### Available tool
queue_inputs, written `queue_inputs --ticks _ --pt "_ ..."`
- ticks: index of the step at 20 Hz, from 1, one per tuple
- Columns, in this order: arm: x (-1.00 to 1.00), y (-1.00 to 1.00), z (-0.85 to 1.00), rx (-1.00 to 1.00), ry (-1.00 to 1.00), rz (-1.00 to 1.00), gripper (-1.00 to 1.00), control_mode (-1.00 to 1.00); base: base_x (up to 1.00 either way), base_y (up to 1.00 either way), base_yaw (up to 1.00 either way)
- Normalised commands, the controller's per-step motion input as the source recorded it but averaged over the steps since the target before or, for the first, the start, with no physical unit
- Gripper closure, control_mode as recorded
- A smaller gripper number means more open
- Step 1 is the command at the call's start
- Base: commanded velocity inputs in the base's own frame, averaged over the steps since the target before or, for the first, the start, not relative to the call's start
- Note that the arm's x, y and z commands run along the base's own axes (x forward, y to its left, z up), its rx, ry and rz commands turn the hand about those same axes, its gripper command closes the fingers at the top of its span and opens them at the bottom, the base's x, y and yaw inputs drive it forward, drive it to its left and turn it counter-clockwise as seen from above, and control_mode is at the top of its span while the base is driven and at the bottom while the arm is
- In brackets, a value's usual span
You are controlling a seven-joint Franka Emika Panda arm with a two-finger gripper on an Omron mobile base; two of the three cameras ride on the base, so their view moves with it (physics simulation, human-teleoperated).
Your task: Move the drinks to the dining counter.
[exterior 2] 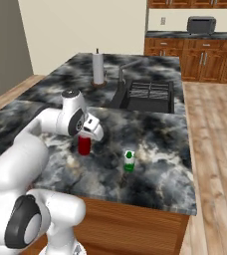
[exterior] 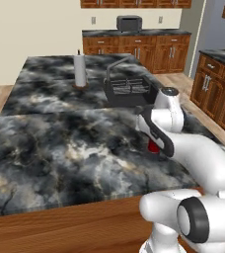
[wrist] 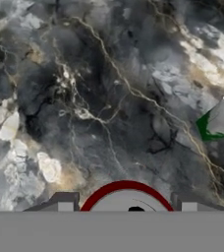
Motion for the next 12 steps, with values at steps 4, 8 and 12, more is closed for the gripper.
queue_inputs --ticks 4,8,12 --pt "0.14 0.12 -0.38 -0.06 0.08 0.00 1.00 -1.00 0.00 0.00 0.00" --pt "0.24 0.07 -0.39 -0.09 0.02 0.00 1.00 -1.00 0.00 0.00 0.00" --pt "0.30 0.00 -0.32 -0.08 0.00 0.00 1.00 -1.00 0.00 0.00 0.00"
